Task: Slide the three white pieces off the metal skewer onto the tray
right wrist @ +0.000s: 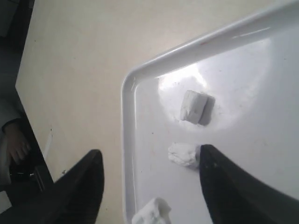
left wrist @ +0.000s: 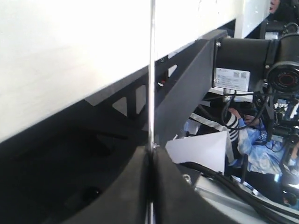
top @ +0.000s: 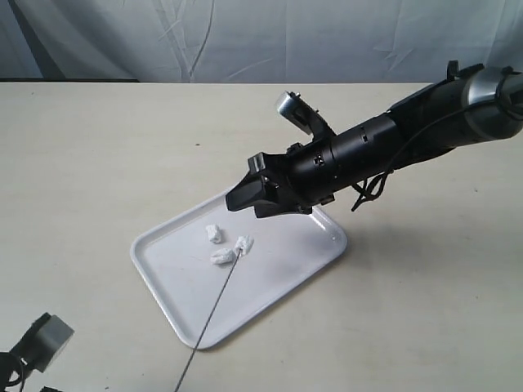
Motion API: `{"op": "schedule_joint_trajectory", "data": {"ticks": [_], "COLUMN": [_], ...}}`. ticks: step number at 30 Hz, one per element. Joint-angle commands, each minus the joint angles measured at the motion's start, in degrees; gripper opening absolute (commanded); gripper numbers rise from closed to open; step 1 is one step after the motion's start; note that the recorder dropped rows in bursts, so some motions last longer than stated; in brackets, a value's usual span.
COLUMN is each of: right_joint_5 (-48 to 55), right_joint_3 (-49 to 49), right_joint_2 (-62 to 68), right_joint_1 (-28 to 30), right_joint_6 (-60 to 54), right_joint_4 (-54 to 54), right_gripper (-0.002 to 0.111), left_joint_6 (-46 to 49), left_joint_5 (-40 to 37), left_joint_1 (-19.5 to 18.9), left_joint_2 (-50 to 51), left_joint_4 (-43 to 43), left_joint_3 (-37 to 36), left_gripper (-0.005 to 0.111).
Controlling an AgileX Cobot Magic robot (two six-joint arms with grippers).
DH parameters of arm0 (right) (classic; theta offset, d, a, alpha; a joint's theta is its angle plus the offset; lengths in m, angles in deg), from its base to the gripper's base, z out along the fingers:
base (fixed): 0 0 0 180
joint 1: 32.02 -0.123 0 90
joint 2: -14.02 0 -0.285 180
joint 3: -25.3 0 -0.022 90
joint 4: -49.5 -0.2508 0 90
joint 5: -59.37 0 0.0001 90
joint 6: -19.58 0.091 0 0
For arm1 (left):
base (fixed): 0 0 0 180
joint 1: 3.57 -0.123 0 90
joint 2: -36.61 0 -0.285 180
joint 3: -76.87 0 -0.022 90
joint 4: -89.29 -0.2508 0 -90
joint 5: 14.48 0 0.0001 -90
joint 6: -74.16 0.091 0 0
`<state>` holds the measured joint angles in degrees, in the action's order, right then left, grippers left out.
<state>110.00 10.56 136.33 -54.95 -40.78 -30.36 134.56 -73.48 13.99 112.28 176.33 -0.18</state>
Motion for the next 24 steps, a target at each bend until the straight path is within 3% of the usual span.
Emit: {"op": "schedule_joint_trajectory", "data": {"ticks": [1,14,20,24], "right_joint_5": [0.2,3.5,-0.2,-0.5], "right_joint_3": [0.2,0.0,0.0,0.0], "right_joint_2": [-0.2,-0.2,-0.2,-0.2], "right_joint_1": [0.6,-3.1,-5.9,-6.1], "right_joint_6": [3.4,11.0,11.0,11.0], "right_joint_4": [2.4,1.8,1.2,1.1], "right_gripper": [0.058,0.057,0.041,0.039], "left_joint_6": [1.7,5.8,6.1,6.2], "left_joint_5": [4.0,7.0,4.8,4.1], "left_joint_1": [0.3,0.3,0.3,0.3], "left_joint_2": [0.1,0.1,0.1,0.1], "left_joint_4": [1.5,5.9,5.8,5.8], "left_joint_3": [-0.2,-0.2,-0.2,-0.2], "left_gripper": [0.000,0.000,0.000,0.000]}}
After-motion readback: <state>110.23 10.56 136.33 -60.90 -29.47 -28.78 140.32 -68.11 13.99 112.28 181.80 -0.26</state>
